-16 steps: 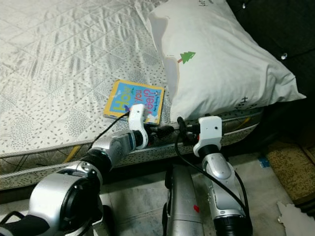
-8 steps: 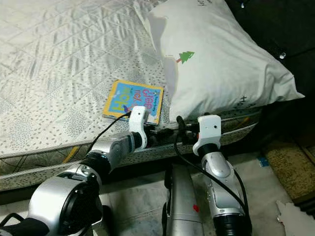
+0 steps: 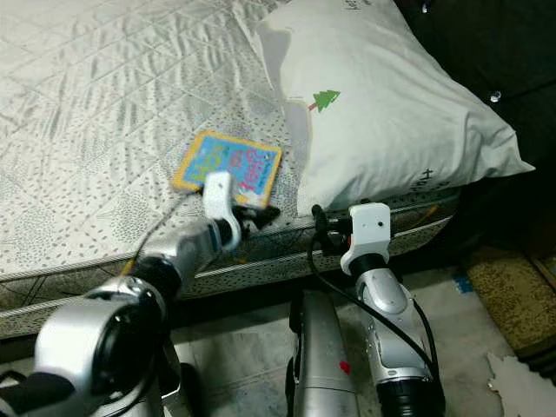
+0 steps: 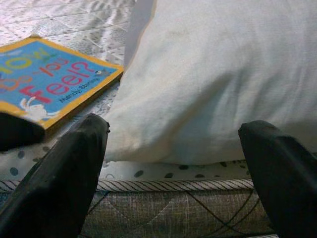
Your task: Clean up the room
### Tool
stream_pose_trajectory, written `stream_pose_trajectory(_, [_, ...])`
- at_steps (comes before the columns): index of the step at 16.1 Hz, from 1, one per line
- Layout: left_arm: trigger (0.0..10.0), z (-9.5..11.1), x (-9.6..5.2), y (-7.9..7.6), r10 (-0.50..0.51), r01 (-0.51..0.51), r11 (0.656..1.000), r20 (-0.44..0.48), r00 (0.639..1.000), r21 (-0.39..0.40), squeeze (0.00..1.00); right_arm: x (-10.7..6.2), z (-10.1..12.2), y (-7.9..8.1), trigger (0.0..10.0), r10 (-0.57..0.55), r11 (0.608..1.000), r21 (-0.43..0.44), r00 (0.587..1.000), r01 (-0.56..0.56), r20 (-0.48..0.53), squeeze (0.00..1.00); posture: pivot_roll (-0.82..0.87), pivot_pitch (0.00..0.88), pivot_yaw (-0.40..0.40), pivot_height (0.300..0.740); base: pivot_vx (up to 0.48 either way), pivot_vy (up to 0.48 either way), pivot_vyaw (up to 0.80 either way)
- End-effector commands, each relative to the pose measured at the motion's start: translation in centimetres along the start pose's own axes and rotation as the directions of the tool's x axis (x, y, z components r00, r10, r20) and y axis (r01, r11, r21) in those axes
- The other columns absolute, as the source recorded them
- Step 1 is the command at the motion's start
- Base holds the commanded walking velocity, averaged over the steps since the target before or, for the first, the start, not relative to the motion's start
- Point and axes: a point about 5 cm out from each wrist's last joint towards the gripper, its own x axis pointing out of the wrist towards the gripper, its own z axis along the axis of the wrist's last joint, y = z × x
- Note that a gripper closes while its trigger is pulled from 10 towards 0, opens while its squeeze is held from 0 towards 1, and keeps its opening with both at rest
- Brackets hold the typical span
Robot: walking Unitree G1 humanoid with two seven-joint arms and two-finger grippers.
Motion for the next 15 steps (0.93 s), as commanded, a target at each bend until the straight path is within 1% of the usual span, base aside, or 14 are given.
stream_pose_trajectory(1, [10.0, -0.1, 0.1, -0.3, 0.006, -0.006, 1.0, -0.007, 1.0, 0.008, 0.0, -0.4, -0.4, -0.2, 10.0, -0.01, 1.0, -0.005, 1.0, 0.009, -0.011, 0.0, -0.13, 0.185, -0.024, 0.509, 0.0, 0.0, 0.0])
stream_pose_trajectory(2, [10.0, 0.2, 0.2, -0.6, 0.0, 0.0, 1.0, -0.003, 1.0, 0.022, 0.0, -0.4, -0.3, -0.2, 10.0, -0.01, 1.0, -0.005, 1.0, 0.01, -0.009, 0.0, -0.13, 0.185, -0.022, 0.509, 0.0, 0.0, 0.0])
stream_pose_trajectory(4, [10.0, 0.0, 0.3, -1.0, -0.021, 0.022, 0.999, -0.018, 1.0, 0.033, 0.0, -0.4, -0.3, -0.2, 10.0, -0.012, 1.0, -0.004, 1.0, 0.012, -0.009, 0.0, -0.12, 0.186, -0.02, 0.509, 0.0, 0.0, 0.0])
stream_pose_trajectory(5, [10.0, -0.3, 0.4, -1.4, -0.046, 0.047, 0.997, -0.032, 0.998, 0.053, 0.0, -0.4, -0.4, -0.3, 10.0, -0.014, 1.0, -0.003, 1.0, 0.014, -0.01, 0.0, -0.12, 0.186, -0.02, 0.509, 0.0, 0.0, 0.0])
stream_pose_trajectory(6, [10.0, -0.5, 0.5, -1.8, -0.085, 0.087, 0.994, -0.026, 0.996, 0.064, 0.0, -0.4, -0.4, -0.3, 10.0, -0.016, 1.0, -0.001, 1.0, 0.016, -0.01, 0.0, -0.11, 0.187, -0.019, 0.509, 0.0, 0.0, 0.0])
stream_pose_trajectory(7, [10.0, -0.7, 0.5, -2.0, -0.11, 0.11, 0.993, -0.021, 0.994, 0.038, 0.0, -0.4, -0.4, -0.3, 10.0, -0.017, 1.0, 0.0, 1.0, 0.017, -0.01, 0.0, -0.11, 0.187, -0.019, 0.509, 0.0, 0.0, 0.0])
stream_pose_trajectory(8, [10.0, -1.0, 0.4, -1.7, -0.117, 0.118, 0.993, -0.022, 0.993, 0.008, 0.0, -0.3, -0.5, -0.2, 10.0, -0.017, 1.0, 0.003, 1.0, 0.017, -0.011, 0.0, -0.1, 0.188, -0.023, 0.509, 0.0, 0.0, 0.0])
stream_pose_trajectory(9, [10.0, -1.3, 0.1, -0.9, -0.094, 0.094, 0.996, -0.024, 0.995, -0.007, 0.0, -0.2, -0.5, 0.0, 10.0, -0.012, 1.0, 0.007, 1.0, 0.012, -0.012, 0.0, -0.09, 0.187, -0.027, 0.509, 0.0, 0.0, 0.0])
stream_pose_trajectory(11, [10.0, -1.5, -0.3, 0.8, -0.02, 0.02, 0.999, -0.022, 1.0, 0.031, 0.0, 0.1, -0.4, 0.3, 10.0, -0.003, 1.0, 0.013, 1.0, 0.003, -0.008, 0.0, -0.09, 0.184, -0.027, 0.509, 0.0, 0.0, 0.0])
stream_pose_trajectory(12, [10.0, -0.8, -0.5, 1.3, -0.017, 0.017, 1.0, 0.033, 0.999, 0.01, 0.0, 0.1, -0.3, 0.2, 10.0, -0.005, 1.0, 0.015, 1.0, 0.005, -0.004, 0.0, -0.09, 0.18, -0.024, 0.509, 0.0, 0.0, 0.0])
stream_pose_trajectory(13, [10.0, -0.5, -0.7, 1.6, -0.011, 0.01, 1.0, 0.059, 0.998, 0.011, 0.0, 0.1, -0.3, 0.2, 10.0, -0.007, 1.0, 0.015, 1.0, 0.007, -0.002, 0.0, -0.09, 0.18, -0.024, 0.509, 0.0, 0.0, 0.0])
stream_pose_trajectory(14, [10.0, 0.7, -1.6, 3.1, 0.044, -0.045, 0.999, 0.206, 0.977, 0.002, 0.0, 0.0, -0.3, -0.3, 10.0, -0.021, 1.0, 0.015, 1.0, 0.021, -0.002, 0.0, -0.09, 0.18, -0.024, 0.509, 0.0, 0.0, 0.0])
stream_pose_trajectory(15, [10.0, 0.8, -2.0, 3.8, 0.075, -0.076, 0.997, 0.242, 0.967, -0.007, 0.0, 0.0, -0.4, -0.4, 10.0, -0.023, 1.0, 0.015, 1.0, 0.023, -0.003, 0.0, -0.09, 0.18, -0.024, 0.509, 0.0, 0.0, 0.0])
